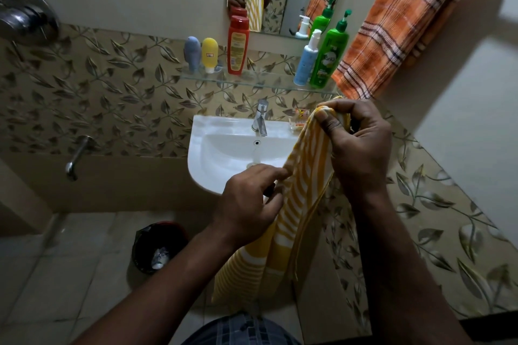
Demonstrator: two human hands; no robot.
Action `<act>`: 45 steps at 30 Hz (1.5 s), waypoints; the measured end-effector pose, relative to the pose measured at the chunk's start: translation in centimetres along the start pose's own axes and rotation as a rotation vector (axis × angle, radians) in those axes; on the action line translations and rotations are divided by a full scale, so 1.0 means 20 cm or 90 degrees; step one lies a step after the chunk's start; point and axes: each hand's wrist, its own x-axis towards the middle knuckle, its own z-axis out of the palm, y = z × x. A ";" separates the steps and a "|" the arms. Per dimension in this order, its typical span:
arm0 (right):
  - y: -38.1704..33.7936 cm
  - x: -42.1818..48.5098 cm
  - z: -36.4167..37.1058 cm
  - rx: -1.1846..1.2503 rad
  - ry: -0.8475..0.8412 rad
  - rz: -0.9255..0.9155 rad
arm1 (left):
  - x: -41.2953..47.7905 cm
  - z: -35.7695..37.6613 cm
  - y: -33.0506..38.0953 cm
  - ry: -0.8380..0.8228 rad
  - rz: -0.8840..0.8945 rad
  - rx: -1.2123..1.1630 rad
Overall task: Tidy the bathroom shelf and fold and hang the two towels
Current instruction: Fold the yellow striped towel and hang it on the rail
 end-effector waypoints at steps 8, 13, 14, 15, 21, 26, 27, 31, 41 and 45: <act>0.01 0.00 -0.03 -0.046 0.013 -0.005 | 0.04 -0.07 -0.01 0.036 -0.026 0.084; 0.04 -0.01 -0.03 -0.097 0.036 -0.005 | 0.06 -0.11 0.00 0.065 -0.090 0.129; 0.04 -0.02 -0.02 -0.105 0.040 -0.004 | 0.06 -0.11 0.00 0.076 -0.122 0.113; 0.05 -0.02 -0.01 -0.114 0.043 -0.004 | 0.05 -0.11 0.00 0.084 -0.156 0.090; 0.09 -0.03 0.00 -0.163 0.062 0.013 | 0.02 -0.12 0.02 0.081 -0.211 -0.021; 0.10 -0.05 0.02 -0.161 0.056 0.038 | 0.02 -0.12 0.01 0.098 -0.261 -0.022; 0.10 -0.05 0.02 -0.162 0.051 0.040 | 0.01 -0.12 0.01 0.106 -0.272 -0.022; 0.11 -0.05 0.02 -0.168 0.045 0.060 | 0.00 -0.13 0.01 0.111 -0.264 -0.030; 0.13 -0.20 0.07 -0.254 -0.092 -0.032 | 0.01 -0.08 -0.04 0.053 -0.176 -0.025; 0.14 -0.30 0.06 -0.096 -0.346 -0.033 | -0.02 -0.09 -0.03 -0.052 -0.071 -0.002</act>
